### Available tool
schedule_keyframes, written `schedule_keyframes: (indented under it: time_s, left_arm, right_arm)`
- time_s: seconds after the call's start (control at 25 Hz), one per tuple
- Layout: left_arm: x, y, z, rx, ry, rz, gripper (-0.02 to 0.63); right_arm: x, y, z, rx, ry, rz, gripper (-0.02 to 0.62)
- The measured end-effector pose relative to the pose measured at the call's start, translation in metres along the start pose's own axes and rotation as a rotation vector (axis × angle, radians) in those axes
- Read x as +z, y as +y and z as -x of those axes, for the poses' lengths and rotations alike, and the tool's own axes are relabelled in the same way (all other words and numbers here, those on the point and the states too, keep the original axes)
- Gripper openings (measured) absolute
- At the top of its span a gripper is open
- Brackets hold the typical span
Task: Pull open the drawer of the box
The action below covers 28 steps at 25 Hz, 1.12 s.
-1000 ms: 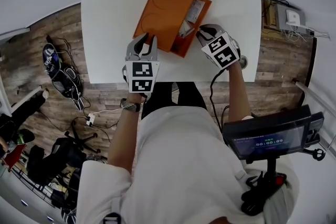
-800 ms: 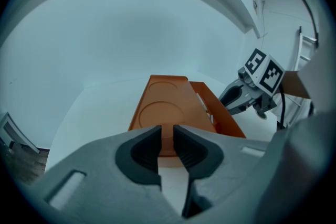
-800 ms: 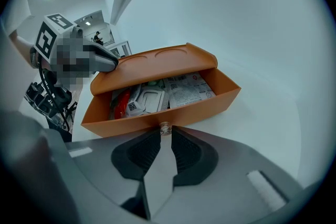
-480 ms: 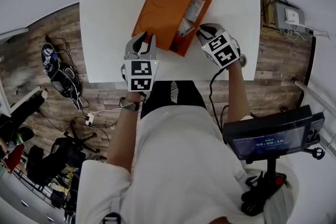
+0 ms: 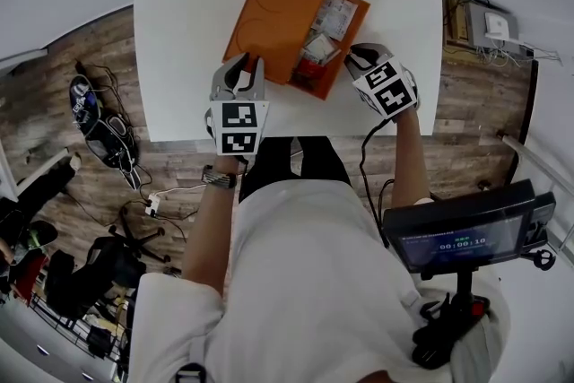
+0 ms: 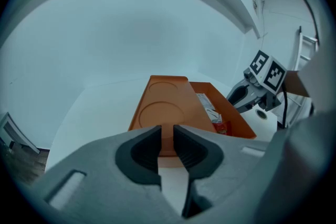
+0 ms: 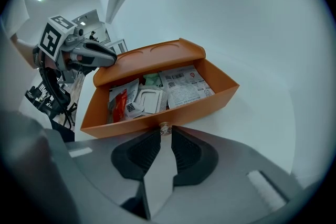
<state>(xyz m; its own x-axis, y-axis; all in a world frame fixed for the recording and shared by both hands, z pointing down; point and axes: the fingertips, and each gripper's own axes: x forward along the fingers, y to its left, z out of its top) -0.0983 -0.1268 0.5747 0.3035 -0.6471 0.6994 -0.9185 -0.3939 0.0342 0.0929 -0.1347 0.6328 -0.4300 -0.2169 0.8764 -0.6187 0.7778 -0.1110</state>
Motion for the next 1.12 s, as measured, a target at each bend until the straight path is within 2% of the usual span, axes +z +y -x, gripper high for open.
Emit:
schedule_keyframes:
  time_s: [1.12]
  left_arm:
    - [0.0025, 0.0018, -0.0039, 0.001, 0.002, 0.001, 0.075]
  right_arm:
    - [-0.0005, -0.0034, 0.0040, 0.010, -0.002, -0.025, 0.069]
